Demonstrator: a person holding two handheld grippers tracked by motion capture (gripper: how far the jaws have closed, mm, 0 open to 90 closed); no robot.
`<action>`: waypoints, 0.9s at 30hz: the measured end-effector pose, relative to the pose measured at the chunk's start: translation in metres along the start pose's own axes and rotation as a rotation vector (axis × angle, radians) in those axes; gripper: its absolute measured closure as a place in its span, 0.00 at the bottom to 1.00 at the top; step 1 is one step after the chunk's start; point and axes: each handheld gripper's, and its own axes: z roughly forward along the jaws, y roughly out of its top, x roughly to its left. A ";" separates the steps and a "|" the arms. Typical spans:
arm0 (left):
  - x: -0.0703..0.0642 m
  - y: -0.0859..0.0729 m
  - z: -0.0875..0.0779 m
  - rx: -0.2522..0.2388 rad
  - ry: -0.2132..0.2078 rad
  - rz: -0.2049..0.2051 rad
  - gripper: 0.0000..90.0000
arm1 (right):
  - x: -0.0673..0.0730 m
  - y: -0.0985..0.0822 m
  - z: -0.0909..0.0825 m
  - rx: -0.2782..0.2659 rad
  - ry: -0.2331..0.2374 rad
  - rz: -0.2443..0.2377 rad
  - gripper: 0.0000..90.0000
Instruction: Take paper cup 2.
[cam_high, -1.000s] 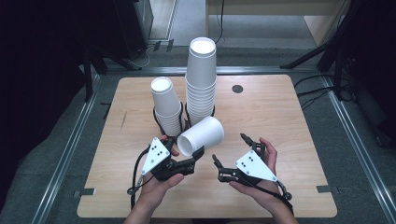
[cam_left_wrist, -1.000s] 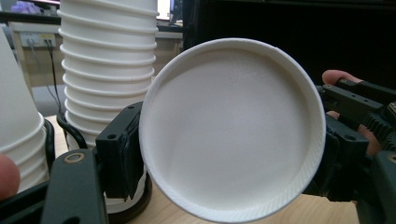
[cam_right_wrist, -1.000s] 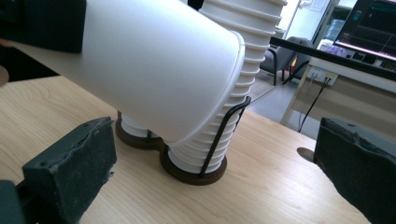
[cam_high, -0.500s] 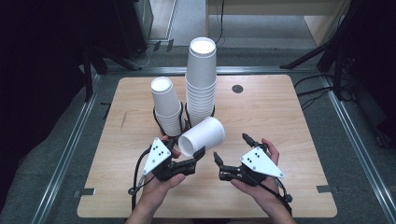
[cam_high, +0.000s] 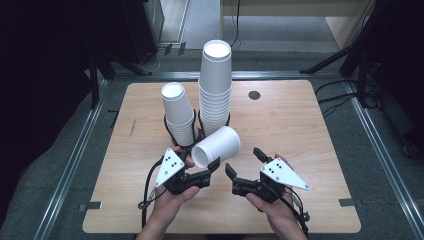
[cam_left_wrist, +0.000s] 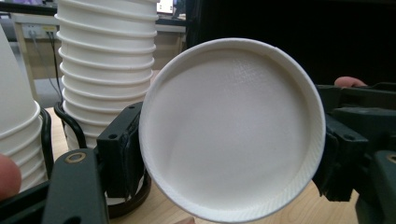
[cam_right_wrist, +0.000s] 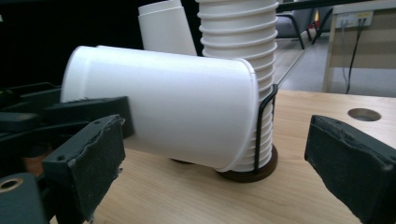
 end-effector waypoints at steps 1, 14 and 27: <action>0.000 0.000 0.000 0.004 -0.001 -0.003 0.27 | 0.002 0.001 -0.001 0.002 0.005 0.010 0.06; -0.003 -0.003 0.003 0.020 -0.014 0.001 0.28 | 0.003 0.005 -0.012 0.054 0.053 0.384 0.06; -0.002 -0.004 0.003 0.022 -0.014 0.001 0.27 | -0.001 0.002 -0.010 0.040 0.031 0.668 0.00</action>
